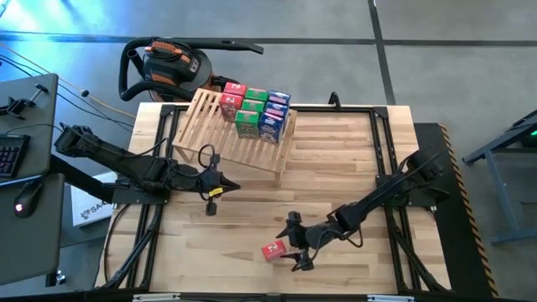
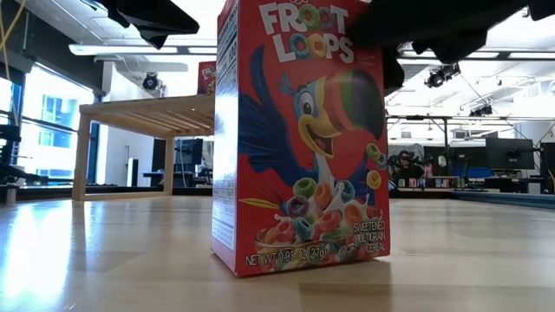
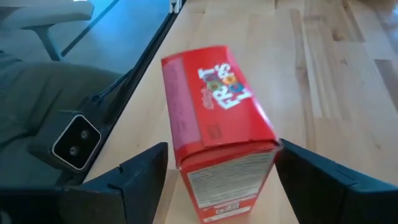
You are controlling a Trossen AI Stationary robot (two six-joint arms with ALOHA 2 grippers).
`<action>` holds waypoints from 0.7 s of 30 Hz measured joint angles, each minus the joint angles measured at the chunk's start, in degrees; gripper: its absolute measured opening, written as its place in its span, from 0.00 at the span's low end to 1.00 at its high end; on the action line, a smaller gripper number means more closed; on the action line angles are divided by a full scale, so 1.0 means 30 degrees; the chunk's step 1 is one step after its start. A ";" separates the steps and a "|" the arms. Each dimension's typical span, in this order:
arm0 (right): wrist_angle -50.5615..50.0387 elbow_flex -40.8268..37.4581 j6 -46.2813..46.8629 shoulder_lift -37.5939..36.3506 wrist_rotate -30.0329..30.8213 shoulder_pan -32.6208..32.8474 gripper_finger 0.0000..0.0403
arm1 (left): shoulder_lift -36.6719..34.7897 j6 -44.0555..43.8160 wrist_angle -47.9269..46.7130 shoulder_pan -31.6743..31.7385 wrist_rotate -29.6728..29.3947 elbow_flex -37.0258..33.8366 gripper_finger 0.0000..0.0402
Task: Stack cereal on shelf
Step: Put the red cereal box aligned with the other red cereal box on the shelf
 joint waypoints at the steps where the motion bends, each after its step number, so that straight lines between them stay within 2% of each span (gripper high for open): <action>1: 0.0095 0.0000 0.0002 0.0136 -0.0015 -0.0005 0.69 | 0.0000 -0.0040 -0.0010 0.0000 0.0000 0.0000 0.01; 6: 0.0425 0.0000 0.0500 0.0525 -0.0024 -0.0126 0.62 | 0.0000 -0.1375 -0.0122 0.0007 0.1221 0.0000 0.01; 13: 0.1144 0.0007 0.0503 0.0525 -0.0072 -0.0501 0.53 | 0.0575 -0.2982 -0.0644 0.0005 0.1455 0.0028 0.03; 17: 0.1338 0.0000 0.0450 0.0525 -0.0190 -0.0820 0.49 | 0.0814 -0.3457 -0.0873 -0.0329 0.1431 0.0007 0.10; 21: 0.2109 0.0007 0.0243 0.0525 -0.0369 -0.1323 0.46 | 0.0816 -0.4022 -0.1078 -0.0766 0.2225 0.0007 0.21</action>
